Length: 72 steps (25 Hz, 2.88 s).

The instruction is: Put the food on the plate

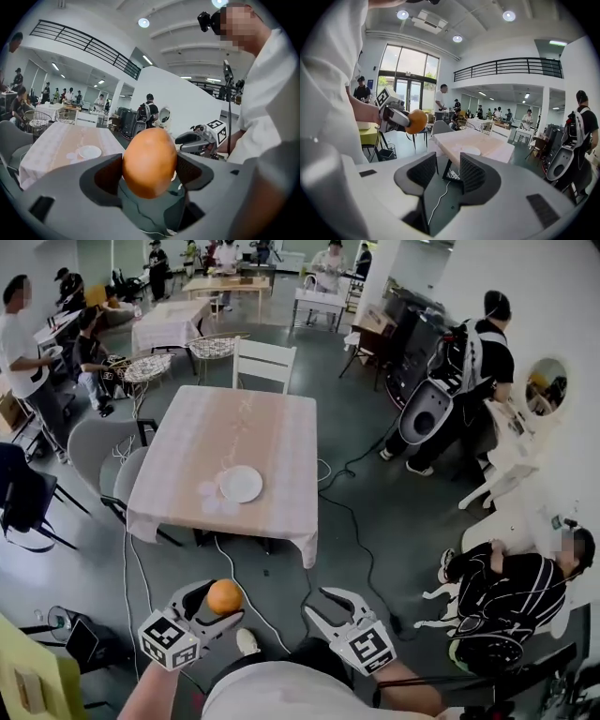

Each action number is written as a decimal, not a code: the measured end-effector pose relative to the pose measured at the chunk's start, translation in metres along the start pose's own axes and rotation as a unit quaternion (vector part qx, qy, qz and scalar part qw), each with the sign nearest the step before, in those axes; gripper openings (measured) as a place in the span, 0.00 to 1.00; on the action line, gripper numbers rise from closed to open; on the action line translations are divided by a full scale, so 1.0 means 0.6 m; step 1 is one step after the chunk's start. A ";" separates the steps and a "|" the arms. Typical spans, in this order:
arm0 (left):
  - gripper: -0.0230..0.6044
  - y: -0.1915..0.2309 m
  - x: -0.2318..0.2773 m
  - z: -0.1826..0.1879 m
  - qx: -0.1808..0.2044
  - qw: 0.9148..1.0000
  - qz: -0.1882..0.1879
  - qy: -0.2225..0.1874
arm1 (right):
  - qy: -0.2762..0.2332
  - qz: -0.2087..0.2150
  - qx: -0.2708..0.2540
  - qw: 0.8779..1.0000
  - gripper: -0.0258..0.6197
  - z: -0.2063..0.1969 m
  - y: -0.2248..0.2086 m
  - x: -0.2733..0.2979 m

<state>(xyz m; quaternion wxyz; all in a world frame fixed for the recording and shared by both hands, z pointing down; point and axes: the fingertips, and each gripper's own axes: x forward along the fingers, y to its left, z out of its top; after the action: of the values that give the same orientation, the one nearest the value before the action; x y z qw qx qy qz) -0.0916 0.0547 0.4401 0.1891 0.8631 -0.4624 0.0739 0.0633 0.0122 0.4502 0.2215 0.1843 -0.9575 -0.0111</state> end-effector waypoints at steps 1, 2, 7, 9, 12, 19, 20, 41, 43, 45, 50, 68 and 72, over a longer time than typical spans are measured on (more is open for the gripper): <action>0.63 0.021 -0.002 0.008 0.004 1.000 0.001 0.001 | 0.000 0.000 -0.002 1.000 0.30 0.014 0.001 0.013; 0.63 0.038 -0.003 0.015 0.006 1.000 0.003 0.000 | 0.002 0.001 -0.003 1.000 0.30 0.025 0.004 0.023; 0.63 0.124 0.013 0.040 0.022 0.999 0.028 -0.009 | 0.008 0.003 -0.008 1.000 0.30 0.053 -0.008 0.069; 0.63 0.159 0.042 0.061 0.040 0.998 0.036 -0.013 | 0.002 -0.006 -0.012 1.000 0.30 0.063 -0.039 0.093; 0.63 0.200 0.075 0.066 0.048 0.998 0.050 0.007 | 0.001 0.004 -0.009 1.000 0.30 0.072 -0.073 0.135; 0.63 0.346 0.191 0.059 0.053 0.990 0.101 0.083 | -0.004 0.055 -0.021 0.998 0.30 0.102 -0.189 0.248; 0.63 0.366 0.215 0.055 0.057 0.988 0.105 0.098 | -0.002 0.058 -0.019 0.998 0.30 0.104 -0.211 0.260; 0.63 0.610 0.506 -0.109 0.076 0.914 0.139 0.373 | 0.053 0.073 0.045 0.995 0.30 0.017 -0.500 0.331; 0.63 0.615 0.509 -0.119 0.084 0.907 0.136 0.390 | 0.051 0.073 0.047 0.995 0.30 0.017 -0.511 0.333; 0.63 0.618 0.512 -0.127 0.092 0.901 0.134 0.403 | 0.051 0.071 0.051 0.995 0.30 0.015 -0.524 0.335; 0.63 0.620 0.524 -0.129 0.104 0.899 0.133 0.405 | 0.053 0.066 0.059 0.995 0.30 0.007 -0.546 0.342; 0.63 0.610 0.521 -0.116 0.106 0.912 0.132 0.374 | 0.063 0.083 0.062 0.993 0.30 0.003 -0.544 0.366; 0.63 0.605 0.514 -0.111 0.107 0.916 0.131 0.364 | 0.061 0.088 0.055 0.993 0.30 0.009 -0.535 0.369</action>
<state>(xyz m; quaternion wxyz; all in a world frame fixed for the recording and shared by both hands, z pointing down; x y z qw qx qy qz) -0.2151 -0.3388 0.6882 0.2399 0.7234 -0.4596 0.4560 -0.0119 -0.3667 0.5055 0.2691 0.1118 -0.9539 0.0719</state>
